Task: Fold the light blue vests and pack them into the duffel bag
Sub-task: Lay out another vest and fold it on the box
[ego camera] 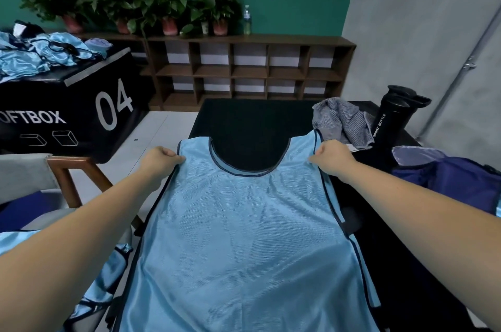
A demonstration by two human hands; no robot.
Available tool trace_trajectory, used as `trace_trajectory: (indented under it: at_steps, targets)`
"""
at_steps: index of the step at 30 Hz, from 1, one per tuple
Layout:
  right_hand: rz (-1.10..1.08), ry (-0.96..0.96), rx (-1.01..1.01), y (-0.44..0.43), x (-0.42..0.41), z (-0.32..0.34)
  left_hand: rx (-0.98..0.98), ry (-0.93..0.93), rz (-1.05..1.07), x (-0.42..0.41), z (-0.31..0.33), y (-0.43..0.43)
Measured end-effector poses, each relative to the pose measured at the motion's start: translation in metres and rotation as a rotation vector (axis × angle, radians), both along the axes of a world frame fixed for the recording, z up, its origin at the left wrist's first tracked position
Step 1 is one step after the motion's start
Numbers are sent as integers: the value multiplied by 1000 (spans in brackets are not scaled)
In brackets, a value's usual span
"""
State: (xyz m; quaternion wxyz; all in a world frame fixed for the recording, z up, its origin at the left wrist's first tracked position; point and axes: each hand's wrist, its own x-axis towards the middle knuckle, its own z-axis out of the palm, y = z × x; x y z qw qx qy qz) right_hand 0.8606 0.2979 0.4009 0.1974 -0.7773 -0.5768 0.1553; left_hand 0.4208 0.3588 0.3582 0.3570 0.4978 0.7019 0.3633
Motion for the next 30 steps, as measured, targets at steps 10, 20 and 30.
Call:
trace_trajectory:
  at_steps: [10,20,30]
  targets:
    - [-67,29,42,10,30,6,-13,70,-33,-9,-4,29]
    - [75,-315,194,43,23,19,177,460,-247,12,24,54]
    - [321,-508,4,81,23,21,130,659,-383,30,26,79]
